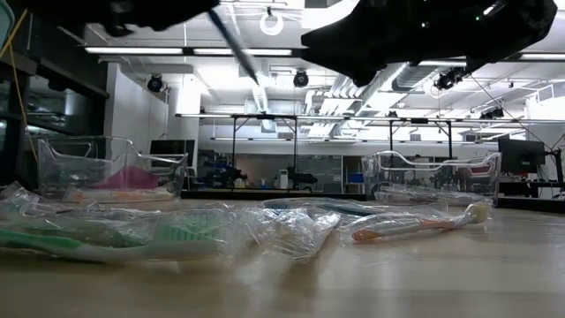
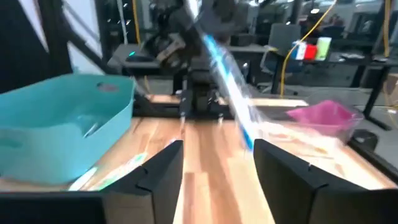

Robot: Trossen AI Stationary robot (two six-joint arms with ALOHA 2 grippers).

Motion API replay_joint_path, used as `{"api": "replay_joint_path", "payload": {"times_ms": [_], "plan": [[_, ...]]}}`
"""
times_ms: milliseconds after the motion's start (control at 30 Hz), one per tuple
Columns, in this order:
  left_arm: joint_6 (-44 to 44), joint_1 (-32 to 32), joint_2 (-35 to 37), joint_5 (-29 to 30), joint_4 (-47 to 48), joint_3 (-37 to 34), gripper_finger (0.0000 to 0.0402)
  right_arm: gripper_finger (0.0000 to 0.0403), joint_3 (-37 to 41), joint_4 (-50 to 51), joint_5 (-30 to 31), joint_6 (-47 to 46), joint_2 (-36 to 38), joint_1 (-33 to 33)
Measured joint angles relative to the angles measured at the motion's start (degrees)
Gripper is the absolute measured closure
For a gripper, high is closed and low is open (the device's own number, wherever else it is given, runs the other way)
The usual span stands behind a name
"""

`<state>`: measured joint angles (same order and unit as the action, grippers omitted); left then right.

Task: Pick & Place Toothbrushes
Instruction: Put the blue toothbrush into the green bin

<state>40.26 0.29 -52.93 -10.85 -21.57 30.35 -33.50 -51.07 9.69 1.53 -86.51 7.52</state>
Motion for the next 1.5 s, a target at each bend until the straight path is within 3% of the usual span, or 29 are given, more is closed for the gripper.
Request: {"api": "replay_joint_path", "payload": {"times_ms": [267,500,867,1133,1500], "plan": [[-9.4,-12.2,13.9,15.8,21.6,0.1,0.0388,0.0195,0.0,1.6,2.6,-0.2,0.0,2.5],[-21.3,-22.5,12.9,25.1,42.0,9.2,0.0388,0.0198,0.0,1.6,5.6,-0.3,0.0,3.4],[-46.2,-36.2,-1.9,25.2,73.9,29.7,0.0389,0.0198,0.0,5.8,5.4,-5.0,0.0,3.4],[-62.7,-45.0,-11.2,19.1,79.0,35.8,0.0379,0.0199,0.0,8.1,5.4,-6.3,0.0,3.4],[-83.3,-54.0,-20.1,10.8,80.4,36.5,0.0375,0.0199,0.0,8.4,5.4,-6.4,0.0,3.4]]}}
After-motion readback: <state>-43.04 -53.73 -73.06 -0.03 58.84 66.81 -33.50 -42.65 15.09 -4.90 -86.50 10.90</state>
